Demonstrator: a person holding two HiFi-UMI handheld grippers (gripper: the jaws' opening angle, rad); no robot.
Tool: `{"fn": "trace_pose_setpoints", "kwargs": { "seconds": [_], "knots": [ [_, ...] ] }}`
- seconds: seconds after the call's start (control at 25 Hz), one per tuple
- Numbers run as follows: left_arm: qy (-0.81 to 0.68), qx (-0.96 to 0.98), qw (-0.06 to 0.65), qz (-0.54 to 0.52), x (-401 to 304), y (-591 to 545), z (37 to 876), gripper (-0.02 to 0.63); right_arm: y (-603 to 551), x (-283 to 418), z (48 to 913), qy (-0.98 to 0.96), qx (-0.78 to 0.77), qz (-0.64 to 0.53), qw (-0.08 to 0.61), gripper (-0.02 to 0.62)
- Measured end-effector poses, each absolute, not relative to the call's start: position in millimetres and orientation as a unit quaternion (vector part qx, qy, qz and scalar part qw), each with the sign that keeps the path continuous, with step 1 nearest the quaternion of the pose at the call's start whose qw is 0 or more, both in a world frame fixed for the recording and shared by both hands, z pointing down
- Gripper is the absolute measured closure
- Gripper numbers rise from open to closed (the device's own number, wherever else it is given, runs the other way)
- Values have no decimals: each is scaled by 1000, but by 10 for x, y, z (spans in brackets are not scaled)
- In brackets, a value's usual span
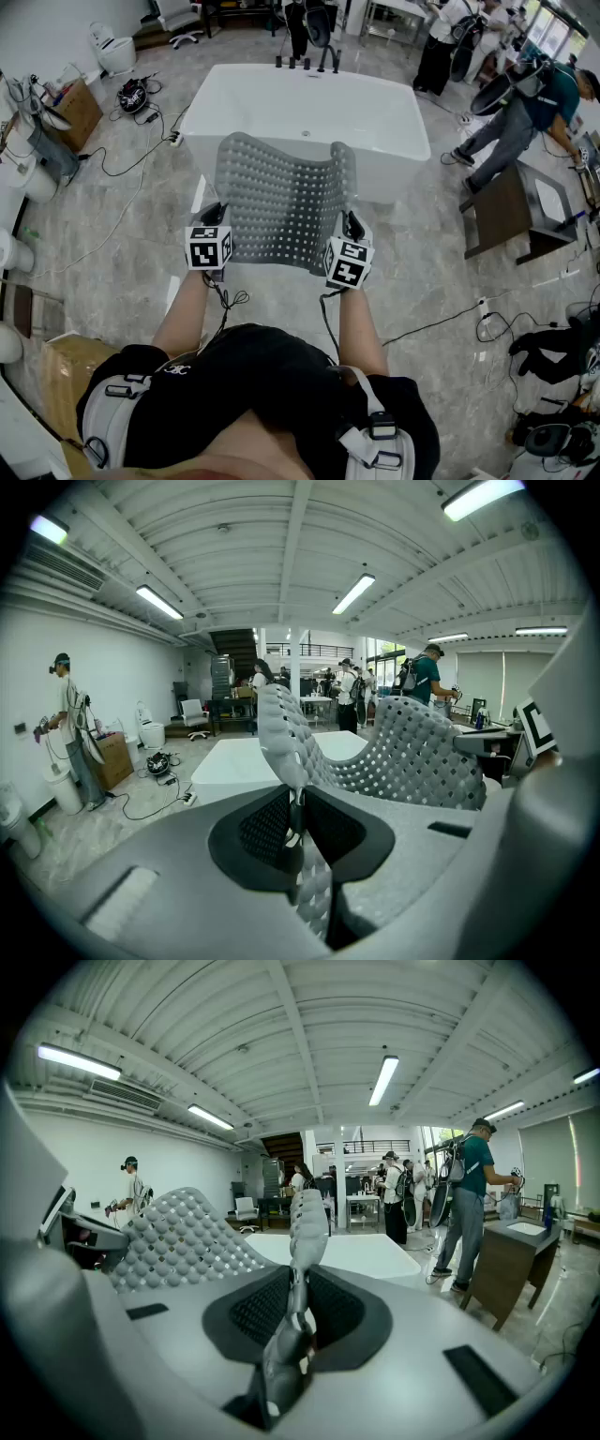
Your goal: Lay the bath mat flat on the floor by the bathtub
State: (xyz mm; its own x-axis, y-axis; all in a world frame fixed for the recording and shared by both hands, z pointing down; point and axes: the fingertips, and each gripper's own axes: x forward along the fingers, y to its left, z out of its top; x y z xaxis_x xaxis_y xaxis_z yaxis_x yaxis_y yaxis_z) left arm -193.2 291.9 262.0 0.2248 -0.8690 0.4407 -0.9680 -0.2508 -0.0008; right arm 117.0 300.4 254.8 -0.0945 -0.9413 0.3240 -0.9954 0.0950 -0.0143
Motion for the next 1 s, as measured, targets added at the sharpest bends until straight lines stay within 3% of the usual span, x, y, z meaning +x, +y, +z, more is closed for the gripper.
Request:
{"fn": "trace_pose_setpoints", "kwargs": {
  "seconds": [1.0],
  "knots": [
    [-586, 771, 178, 174, -2453, 3392, 2829, 544, 3458, 687, 2719, -727, 660, 120, 146, 523]
  ]
}}
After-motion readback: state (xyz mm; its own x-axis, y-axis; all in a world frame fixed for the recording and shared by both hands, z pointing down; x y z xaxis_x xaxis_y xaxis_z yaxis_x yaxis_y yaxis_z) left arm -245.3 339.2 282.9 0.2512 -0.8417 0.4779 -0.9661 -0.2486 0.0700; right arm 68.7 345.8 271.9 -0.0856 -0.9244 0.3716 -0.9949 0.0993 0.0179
